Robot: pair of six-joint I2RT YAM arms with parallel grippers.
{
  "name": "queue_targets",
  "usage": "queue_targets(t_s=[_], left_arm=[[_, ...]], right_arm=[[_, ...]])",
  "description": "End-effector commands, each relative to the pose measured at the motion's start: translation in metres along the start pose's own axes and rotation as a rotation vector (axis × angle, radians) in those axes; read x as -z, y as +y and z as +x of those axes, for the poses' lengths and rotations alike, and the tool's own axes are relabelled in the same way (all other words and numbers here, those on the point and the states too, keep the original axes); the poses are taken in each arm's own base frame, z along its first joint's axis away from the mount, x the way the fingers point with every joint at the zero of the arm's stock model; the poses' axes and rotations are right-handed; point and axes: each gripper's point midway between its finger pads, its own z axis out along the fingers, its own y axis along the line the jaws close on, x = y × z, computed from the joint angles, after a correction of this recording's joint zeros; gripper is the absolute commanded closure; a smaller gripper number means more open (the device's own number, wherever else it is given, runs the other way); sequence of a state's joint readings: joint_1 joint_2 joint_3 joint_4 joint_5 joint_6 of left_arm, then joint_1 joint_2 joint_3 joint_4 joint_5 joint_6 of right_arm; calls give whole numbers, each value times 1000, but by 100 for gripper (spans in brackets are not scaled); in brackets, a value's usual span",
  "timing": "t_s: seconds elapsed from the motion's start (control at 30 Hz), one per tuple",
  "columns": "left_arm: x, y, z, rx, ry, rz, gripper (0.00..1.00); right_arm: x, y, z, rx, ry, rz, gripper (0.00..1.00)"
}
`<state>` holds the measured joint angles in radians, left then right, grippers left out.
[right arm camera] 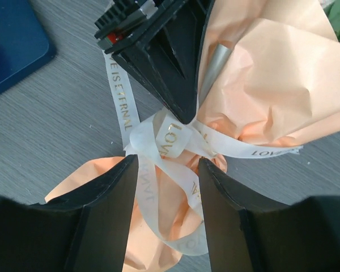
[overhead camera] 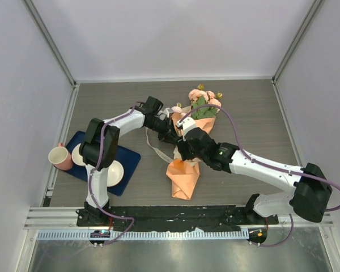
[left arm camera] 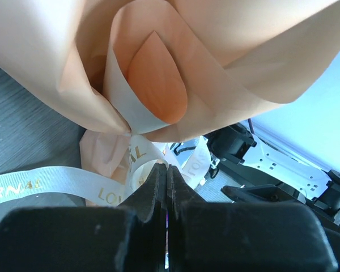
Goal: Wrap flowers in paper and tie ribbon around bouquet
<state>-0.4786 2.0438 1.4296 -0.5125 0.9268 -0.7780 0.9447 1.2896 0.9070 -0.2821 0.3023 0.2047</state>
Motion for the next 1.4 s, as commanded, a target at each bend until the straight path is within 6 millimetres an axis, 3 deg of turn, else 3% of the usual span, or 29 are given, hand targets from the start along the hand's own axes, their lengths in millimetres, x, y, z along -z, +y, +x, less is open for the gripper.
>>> queue_targets(t_s=[0.0,0.4,0.57,0.67,0.7,0.83,0.97,1.03,1.2,1.3,1.33,1.37], left_arm=[[12,-26,7,-71,-19,46,100],[17,-32,11,-86,-24,53,100],[19,-34,11,-94,-26,55,100],[18,-33,10,-90,-27,49,100],[17,-31,9,-87,-30,44,100],[18,-30,1,-77,-74,22,100],[23,-30,-14,-86,-161,-37,100],[27,-32,-15,-98,-183,-52,100],[32,-30,-17,-100,-222,-87,100],[38,-30,-17,-107,-254,-116,100],[39,-30,-16,-110,-257,-118,100],[40,-31,-16,-113,-262,-118,100]], right_arm=[[-6,17,-19,58,-74,-116,48],[-32,28,8,79,-5,-156,65],[-36,28,10,81,3,-148,80],[-30,26,1,50,7,-132,95],[-26,28,-11,35,-6,-132,100],[0,38,-12,-58,18,-201,100],[23,40,8,-187,46,-213,100],[31,27,21,-245,57,-148,100],[66,-17,6,-398,-60,39,100],[75,-63,14,-543,-97,322,100],[83,-89,32,-526,-73,480,100],[85,-97,38,-614,-89,561,100]])
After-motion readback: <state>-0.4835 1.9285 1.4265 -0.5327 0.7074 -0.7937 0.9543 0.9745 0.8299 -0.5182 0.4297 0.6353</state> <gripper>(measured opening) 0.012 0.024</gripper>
